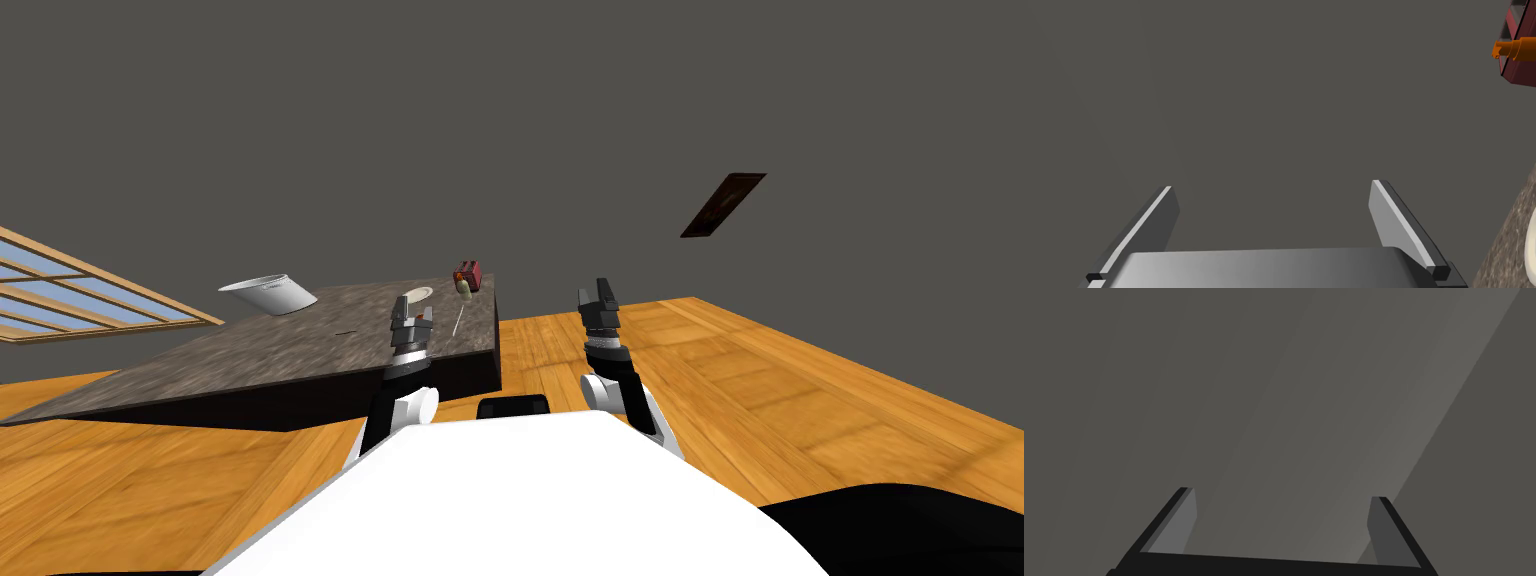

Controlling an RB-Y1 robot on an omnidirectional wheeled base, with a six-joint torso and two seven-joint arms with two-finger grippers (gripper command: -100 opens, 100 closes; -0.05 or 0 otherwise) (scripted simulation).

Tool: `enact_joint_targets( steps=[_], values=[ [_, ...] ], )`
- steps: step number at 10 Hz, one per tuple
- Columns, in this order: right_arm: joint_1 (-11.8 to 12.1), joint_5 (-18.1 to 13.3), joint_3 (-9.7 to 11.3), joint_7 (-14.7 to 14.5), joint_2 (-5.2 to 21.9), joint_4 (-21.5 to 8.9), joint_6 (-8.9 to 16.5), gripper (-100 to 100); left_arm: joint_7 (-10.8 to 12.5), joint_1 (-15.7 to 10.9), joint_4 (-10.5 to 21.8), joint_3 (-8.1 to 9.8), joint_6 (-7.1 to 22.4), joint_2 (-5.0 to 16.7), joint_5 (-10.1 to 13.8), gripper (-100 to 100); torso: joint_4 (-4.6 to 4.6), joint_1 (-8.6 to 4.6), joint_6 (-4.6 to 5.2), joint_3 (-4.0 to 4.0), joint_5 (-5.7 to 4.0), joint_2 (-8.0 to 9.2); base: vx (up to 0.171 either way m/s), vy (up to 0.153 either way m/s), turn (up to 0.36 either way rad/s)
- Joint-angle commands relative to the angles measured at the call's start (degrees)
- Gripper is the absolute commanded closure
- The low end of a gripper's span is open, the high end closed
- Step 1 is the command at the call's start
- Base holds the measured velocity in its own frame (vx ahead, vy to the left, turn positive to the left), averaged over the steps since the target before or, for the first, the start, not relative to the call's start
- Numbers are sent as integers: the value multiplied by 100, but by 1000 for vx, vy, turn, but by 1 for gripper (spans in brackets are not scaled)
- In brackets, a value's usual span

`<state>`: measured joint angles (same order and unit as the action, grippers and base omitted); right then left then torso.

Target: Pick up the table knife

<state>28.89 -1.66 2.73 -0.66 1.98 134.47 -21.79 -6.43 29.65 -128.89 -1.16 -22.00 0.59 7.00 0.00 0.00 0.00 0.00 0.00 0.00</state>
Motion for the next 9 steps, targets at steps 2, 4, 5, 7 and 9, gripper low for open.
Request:
enact_joint_targets(
  steps=[2, 4, 5, 7, 9],
  values=[
    [0, 0, 0, 0, 0, 0, 0, 0, 17, -10, 98, -11, 11, 380, 16, -100, 1, -1, 0, 2, 0, 3, -19, -11, -18],
    [0, 0, 0, 0, 0, 0, 0, 0, 42, -27, 232, -23, 17, 734, 38, -100, 2, -8, 0, 7, -1, 12, -43, -34, -23],
    [-1, 0, 0, 0, 0, 0, 0, 0, 42, -27, 232, -23, 17, 792, 38, -100, 4, -12, 1, 10, -3, 18, -39, -24, -5],
    [-1, 0, 0, 0, 0, 0, 0, 0, 77, -51, 399, -37, 12, 1185, 68, -100, 3, -7, 0, 9, -1, 16, -48, -25, -23],
    [-1, 0, 0, 0, 0, 0, 0, 0, 98, -65, 492, -45, 5, 1492, 86, -100, 4, -8, 0, 11, -2, 19, -47, -24, -9]
  ],
)
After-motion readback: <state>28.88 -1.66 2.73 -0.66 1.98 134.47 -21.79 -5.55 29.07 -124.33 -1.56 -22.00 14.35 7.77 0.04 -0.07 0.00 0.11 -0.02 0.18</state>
